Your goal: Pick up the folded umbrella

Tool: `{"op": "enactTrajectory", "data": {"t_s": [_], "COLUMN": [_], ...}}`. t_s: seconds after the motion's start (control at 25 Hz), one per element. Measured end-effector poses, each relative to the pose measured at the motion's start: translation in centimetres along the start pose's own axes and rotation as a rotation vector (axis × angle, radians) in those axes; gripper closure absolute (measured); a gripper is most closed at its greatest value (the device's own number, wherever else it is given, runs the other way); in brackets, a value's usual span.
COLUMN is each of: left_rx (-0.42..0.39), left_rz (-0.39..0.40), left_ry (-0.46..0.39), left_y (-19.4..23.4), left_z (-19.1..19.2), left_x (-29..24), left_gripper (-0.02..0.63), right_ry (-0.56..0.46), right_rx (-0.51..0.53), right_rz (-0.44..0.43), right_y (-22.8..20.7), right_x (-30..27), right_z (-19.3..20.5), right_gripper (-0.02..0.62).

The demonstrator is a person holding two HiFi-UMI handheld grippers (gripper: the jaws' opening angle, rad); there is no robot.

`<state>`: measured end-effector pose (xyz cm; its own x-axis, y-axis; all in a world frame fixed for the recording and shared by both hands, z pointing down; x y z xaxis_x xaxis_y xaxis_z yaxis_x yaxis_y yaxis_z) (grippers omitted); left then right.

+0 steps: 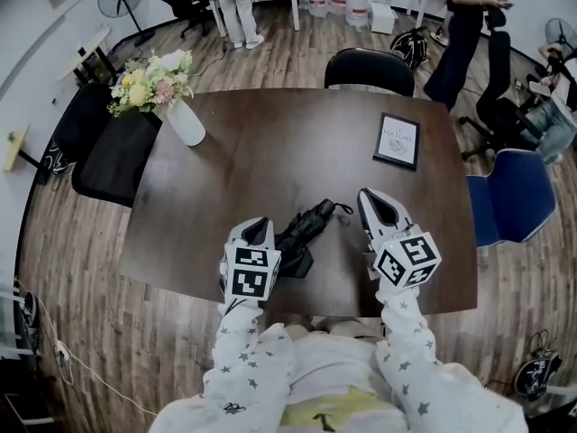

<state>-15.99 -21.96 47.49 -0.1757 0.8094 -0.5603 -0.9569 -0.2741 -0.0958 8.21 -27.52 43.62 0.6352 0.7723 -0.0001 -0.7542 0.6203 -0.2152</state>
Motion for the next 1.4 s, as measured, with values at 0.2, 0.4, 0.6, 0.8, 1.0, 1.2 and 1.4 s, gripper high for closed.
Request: {"op": "enactTrajectory", "data": {"t_s": [0.2,0.4,0.6,0.8,1.0,1.2,1.4], "left_rx": [-0.029,-0.089,-0.186,-0.231,-0.263,-0.282,-0.305], "left_rz": [0.062,0.137,0.191,0.210,0.249,0.276,0.309], "left_ry": [0.095,0.171,0.283,0.354,0.428,0.475,0.512], "left_y": [-0.8,-2.4,-4.8,-6.0,-6.6,-6.8,-7.2], "left_z": [0.7,1.0,2.4,4.1,5.4,6.5,7.1], "left_x": [-2.4,-4.9,-6.6,-8.4,-10.1,-11.2,-11.9], "left_gripper": [0.578,0.521,0.437,0.313,0.264,0.258,0.258], "right_ry": [0.017,0.031,0.029,0.029,0.035,0.044,0.048], "right_rx": [-0.016,-0.041,-0.066,-0.076,-0.086,-0.097,-0.103], "right_rz": [0.009,0.054,0.106,0.140,0.168,0.192,0.203], "right_y": [-0.1,-0.9,-0.7,-0.9,-1.6,-2.1,-2.4], "right_x": [-0.3,0.1,1.1,2.1,2.7,3.1,3.2], "right_z": [0.9,1.7,1.9,2.2,2.6,3.2,3.5], "right_gripper": [0.574,0.574,0.574,0.574,0.574,0.574,0.574]}}
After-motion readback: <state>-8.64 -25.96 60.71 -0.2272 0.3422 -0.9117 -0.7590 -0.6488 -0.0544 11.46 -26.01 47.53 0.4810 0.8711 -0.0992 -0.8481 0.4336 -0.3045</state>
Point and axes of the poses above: the fingertips, and each gripper's own axes: x backward along the fingers, y to its left, z out of its underside, the point moved 6 cm from there along x, backward along the fingers, and after that the axes turned 4 degrees about -y, right-handed, at the moved point
